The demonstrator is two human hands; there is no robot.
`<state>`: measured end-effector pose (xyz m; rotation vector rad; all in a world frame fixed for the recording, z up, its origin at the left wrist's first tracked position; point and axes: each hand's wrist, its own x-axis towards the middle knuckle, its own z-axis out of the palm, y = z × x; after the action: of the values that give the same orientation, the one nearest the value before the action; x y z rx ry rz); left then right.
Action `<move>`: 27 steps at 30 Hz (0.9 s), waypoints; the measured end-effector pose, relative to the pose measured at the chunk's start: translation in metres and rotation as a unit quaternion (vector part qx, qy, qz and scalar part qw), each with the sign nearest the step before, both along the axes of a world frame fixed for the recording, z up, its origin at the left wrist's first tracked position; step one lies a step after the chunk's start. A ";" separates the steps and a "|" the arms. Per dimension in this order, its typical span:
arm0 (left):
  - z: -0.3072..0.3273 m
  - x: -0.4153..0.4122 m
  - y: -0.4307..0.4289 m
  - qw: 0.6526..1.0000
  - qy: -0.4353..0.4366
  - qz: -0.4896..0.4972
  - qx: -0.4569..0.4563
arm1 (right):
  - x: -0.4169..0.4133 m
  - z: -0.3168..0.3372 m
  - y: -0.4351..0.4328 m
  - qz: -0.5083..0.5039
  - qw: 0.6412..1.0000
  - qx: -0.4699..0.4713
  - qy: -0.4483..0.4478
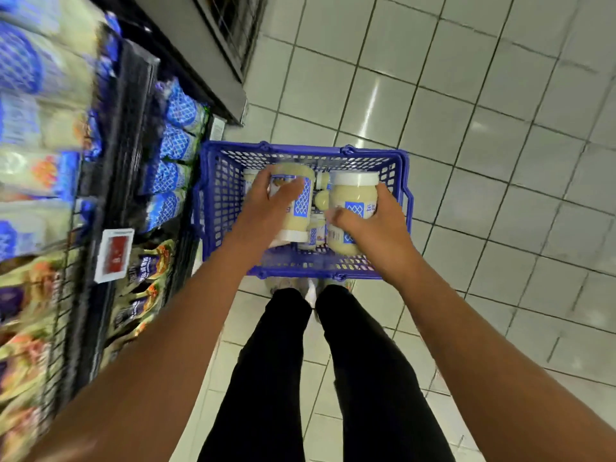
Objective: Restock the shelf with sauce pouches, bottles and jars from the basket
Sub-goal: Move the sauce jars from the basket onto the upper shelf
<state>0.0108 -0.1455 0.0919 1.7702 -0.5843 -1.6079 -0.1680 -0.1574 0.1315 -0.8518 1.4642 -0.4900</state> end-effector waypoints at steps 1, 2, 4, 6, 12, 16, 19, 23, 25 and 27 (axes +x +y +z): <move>0.019 0.002 -0.005 1.000 -0.004 0.002 -0.012 | 0.003 0.021 -0.004 0.001 1.000 -0.009 -0.005; 0.039 0.003 -0.010 1.000 -0.003 0.004 -0.022 | 0.007 0.042 -0.008 0.003 1.000 -0.017 -0.010; 0.080 0.007 -0.018 0.999 -0.008 0.007 -0.037 | 0.014 0.083 -0.014 0.008 0.999 -0.030 -0.025; 0.121 0.012 -0.022 0.998 0.003 0.012 -0.063 | 0.020 0.122 -0.017 0.014 0.998 -0.045 -0.036; 0.231 0.029 -0.019 0.990 0.023 0.049 -0.133 | 0.039 0.218 -0.018 0.019 0.992 -0.094 -0.077; 0.291 0.032 -0.005 0.982 0.023 0.086 -0.167 | 0.045 0.268 -0.017 0.055 0.987 -0.116 -0.097; 0.333 0.030 0.008 0.976 0.011 0.108 -0.187 | 0.048 0.302 -0.019 0.087 0.980 -0.142 -0.104; 0.379 0.023 0.031 0.964 -0.020 0.164 -0.206 | 0.044 0.346 -0.018 0.137 0.970 -0.167 -0.106; 0.398 0.021 0.046 0.954 -0.036 0.208 -0.212 | 0.042 0.364 -0.018 0.171 0.962 -0.180 -0.111; 0.415 0.018 0.063 0.943 -0.049 0.245 -0.221 | 0.043 0.380 -0.017 0.202 0.952 -0.194 -0.126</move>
<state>0.0292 -0.0827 0.5069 1.5050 -0.4559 -0.9632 -0.1250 -0.1743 0.5112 -1.3155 0.9360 -0.5592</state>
